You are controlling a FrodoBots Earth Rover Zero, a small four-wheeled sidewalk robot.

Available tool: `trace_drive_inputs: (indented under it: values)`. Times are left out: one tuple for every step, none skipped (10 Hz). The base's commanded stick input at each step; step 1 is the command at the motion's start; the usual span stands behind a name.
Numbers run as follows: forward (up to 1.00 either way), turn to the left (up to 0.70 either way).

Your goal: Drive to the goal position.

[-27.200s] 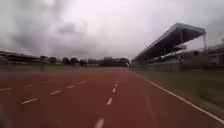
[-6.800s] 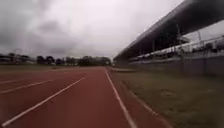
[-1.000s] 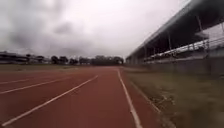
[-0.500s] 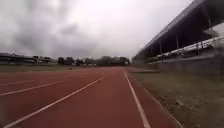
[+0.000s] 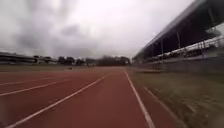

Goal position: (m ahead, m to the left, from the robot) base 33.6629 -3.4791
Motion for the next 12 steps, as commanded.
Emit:
trace_drive_inputs:
  values:
    - [0.7,-0.24]
    - [0.7,-0.35]
    - [0.7,-0.35]
    - [0.7,-0.35]
    - [0.7,-0.35]
    - [0.7,-0.35]
    - [0.7,-0.35]
    - [0.7,-0.21]
    - [0.7,-0.04]
    - [0.7,0.0]
    - [0.7,0.0]
    - [0.7,0.0]
